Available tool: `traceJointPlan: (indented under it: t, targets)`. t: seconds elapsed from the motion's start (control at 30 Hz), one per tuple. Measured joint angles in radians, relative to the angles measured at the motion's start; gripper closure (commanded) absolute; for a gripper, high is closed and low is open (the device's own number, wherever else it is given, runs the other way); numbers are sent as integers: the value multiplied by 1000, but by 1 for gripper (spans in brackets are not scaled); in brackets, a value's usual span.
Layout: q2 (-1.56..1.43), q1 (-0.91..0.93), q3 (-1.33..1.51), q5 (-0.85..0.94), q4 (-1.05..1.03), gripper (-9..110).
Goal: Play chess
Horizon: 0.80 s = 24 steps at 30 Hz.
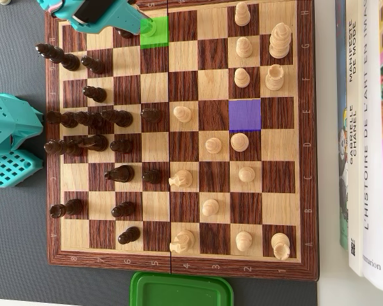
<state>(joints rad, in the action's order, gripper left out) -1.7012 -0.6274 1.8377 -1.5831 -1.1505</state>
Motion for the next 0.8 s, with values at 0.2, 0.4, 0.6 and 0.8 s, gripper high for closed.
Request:
traceJointPlan:
  t: [0.2, 0.4, 0.6, 0.8]
  targets:
    - [-2, 0, 0, 0, 0, 86]
    - [-55, 0, 0, 0, 0, 86]
    - [-100, 0, 0, 0, -2, 86]
    - [-193, 8, 0, 0, 3, 86]
